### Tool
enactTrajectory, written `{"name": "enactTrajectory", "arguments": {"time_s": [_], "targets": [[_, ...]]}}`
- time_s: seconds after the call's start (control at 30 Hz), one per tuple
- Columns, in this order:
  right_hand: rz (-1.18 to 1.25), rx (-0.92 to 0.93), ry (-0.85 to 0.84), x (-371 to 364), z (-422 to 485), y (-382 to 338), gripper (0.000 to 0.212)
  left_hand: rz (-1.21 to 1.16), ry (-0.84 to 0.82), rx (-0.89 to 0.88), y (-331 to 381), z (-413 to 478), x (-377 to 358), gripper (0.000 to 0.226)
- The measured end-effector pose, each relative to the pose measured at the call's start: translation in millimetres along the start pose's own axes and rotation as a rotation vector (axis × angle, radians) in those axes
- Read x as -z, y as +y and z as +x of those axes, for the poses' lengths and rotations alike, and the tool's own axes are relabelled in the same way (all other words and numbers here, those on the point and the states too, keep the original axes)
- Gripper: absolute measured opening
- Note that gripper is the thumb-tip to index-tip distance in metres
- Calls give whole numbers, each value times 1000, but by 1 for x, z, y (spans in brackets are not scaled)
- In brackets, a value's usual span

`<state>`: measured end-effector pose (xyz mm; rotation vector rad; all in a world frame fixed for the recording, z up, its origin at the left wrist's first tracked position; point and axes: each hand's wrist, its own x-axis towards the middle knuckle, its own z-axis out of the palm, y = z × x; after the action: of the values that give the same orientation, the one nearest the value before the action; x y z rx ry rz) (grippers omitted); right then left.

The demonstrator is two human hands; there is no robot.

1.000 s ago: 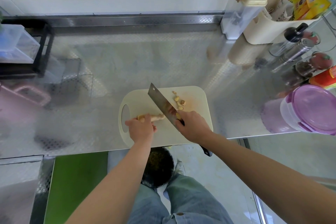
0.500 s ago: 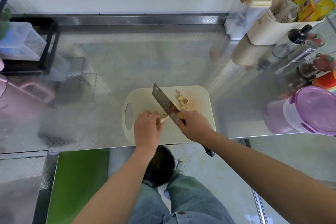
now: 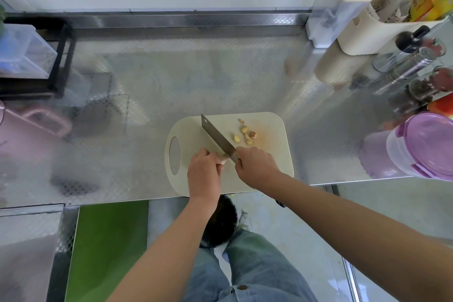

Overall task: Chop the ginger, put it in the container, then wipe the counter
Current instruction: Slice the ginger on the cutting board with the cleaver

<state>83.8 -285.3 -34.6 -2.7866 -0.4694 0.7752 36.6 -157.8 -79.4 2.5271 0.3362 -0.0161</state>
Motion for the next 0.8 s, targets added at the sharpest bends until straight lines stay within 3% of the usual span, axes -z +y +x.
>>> {"name": "enactTrajectory", "arguments": {"time_s": [0.27, 0.53, 0.8], "targets": [[24, -3, 76, -20, 0, 4, 16, 1, -4, -29, -2, 1, 1, 11], [-16, 20, -10, -9, 2, 8, 6, 4, -26, -7, -1, 6, 6, 9], [-25, 9, 48, -18, 10, -2, 14, -21, -48, 2, -5, 8, 2, 7]]}}
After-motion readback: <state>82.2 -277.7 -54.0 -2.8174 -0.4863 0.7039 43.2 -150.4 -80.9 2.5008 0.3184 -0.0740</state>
